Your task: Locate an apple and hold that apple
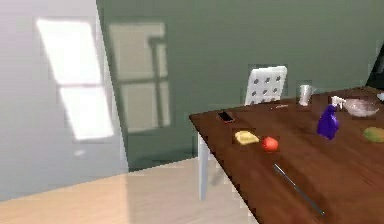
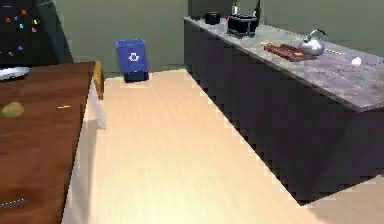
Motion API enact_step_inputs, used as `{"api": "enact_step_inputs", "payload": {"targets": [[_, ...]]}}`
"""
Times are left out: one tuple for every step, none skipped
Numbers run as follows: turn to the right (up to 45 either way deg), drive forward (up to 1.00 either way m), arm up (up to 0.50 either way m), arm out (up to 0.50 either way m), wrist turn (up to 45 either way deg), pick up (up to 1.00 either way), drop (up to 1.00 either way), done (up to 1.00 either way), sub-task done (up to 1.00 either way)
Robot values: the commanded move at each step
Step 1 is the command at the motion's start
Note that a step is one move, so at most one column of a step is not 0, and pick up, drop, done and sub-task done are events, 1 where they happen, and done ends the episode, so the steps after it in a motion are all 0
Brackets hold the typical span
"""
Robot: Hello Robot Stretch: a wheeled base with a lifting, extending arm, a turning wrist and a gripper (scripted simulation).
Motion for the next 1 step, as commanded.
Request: {"api": "enact_step_inputs", "payload": {"targets": [[-45.0,0.0,0.0,0.0,0.0,0.0,0.0,0.0,0.0]]}}
